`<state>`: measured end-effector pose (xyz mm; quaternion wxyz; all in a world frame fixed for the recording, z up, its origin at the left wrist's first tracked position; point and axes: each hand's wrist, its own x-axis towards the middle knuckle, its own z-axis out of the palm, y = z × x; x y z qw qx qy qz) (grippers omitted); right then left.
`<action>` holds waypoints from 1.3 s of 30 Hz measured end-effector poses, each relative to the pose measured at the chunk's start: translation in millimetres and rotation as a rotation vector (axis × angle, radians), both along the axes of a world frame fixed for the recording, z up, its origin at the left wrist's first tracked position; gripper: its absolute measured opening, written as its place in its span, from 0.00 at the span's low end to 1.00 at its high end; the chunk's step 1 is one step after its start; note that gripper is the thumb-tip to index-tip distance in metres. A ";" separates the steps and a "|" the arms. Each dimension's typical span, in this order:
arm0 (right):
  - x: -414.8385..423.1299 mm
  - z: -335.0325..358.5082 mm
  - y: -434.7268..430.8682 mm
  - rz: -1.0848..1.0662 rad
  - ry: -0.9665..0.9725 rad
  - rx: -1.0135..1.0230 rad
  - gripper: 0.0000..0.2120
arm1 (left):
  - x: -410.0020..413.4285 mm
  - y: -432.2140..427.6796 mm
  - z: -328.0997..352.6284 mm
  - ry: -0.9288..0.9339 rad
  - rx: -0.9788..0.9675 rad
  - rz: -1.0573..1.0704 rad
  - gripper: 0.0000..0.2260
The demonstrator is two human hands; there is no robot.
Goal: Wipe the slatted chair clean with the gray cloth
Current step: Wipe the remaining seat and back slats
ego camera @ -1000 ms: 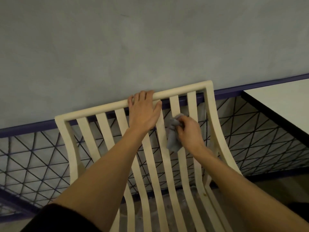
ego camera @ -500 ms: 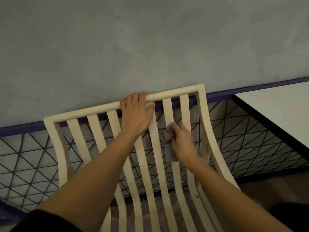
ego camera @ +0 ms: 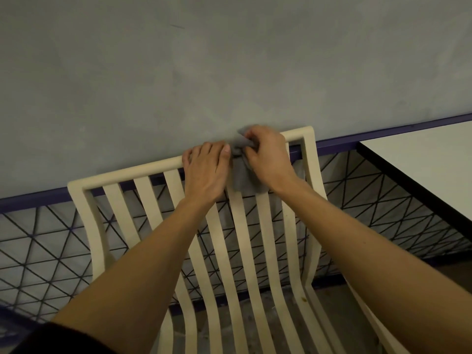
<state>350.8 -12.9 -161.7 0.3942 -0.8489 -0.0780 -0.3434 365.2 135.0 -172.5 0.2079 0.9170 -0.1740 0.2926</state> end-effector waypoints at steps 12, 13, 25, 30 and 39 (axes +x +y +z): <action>-40.1 -113.6 38.8 0.052 0.303 -0.163 0.10 | 2.9 -0.3 0.1 0.055 -0.108 -0.010 0.22; -49.9 -132.5 36.7 0.055 0.415 -0.207 0.10 | 2.6 -1.2 0.1 0.051 -0.102 -0.013 0.21; -30.1 -12.3 -14.2 -0.029 0.071 -0.127 0.10 | -1.6 -0.3 1.7 0.033 -0.040 -0.016 0.21; -11.2 -3.0 -16.5 -0.066 0.024 -0.183 0.08 | -1.5 -2.1 1.3 0.037 -0.019 0.002 0.21; -53.0 -146.0 -16.3 -0.012 0.230 -0.219 0.06 | 1.8 0.3 -1.6 0.029 0.029 0.015 0.19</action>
